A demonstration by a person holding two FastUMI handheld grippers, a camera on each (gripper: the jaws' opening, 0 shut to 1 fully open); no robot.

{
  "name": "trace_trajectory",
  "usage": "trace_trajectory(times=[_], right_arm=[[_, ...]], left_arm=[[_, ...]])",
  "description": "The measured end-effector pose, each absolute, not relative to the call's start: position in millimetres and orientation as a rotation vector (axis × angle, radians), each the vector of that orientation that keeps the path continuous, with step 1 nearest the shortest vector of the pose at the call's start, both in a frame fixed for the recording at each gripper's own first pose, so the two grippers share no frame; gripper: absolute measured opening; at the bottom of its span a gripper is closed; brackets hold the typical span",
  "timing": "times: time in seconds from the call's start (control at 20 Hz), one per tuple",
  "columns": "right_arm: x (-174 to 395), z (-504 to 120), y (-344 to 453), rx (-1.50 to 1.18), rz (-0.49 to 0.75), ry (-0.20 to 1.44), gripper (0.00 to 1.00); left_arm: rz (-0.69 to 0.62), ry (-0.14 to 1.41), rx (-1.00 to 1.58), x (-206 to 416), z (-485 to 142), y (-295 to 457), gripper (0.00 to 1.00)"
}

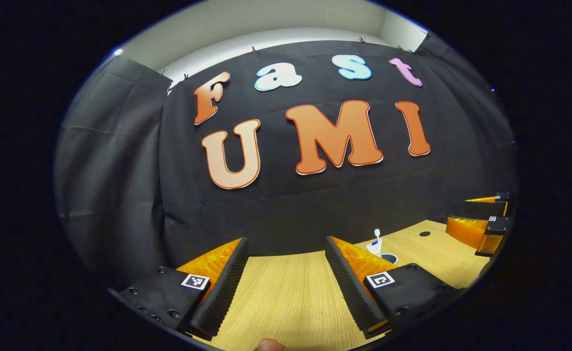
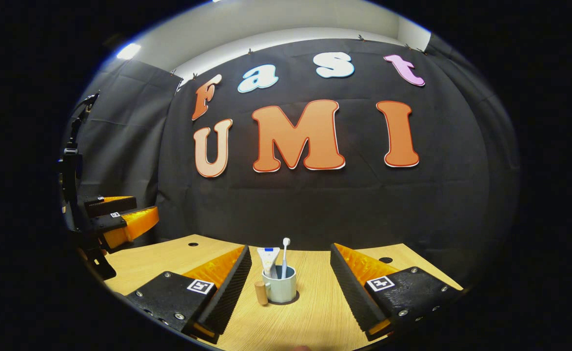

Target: Put the toothbrush and toothpaste on the desktop into the cup, then pick up the cup and place it on the coaster on the desktop.

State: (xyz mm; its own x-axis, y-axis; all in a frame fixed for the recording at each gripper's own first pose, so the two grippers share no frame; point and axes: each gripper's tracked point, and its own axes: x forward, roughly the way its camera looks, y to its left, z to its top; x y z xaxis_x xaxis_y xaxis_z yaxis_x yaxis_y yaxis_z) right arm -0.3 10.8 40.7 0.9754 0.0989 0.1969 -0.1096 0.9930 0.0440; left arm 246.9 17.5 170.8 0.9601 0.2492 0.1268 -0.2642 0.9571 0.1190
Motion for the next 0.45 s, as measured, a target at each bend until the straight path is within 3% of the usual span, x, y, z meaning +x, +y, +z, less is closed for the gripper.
trace_trajectory(times=[0.45], right_arm=[[12.8,32.7,19.2,0.033,0.105,-0.185,0.98]], left_arm=[[0.304,-0.144,0.109,242.9,171.0,32.7,1.0]])
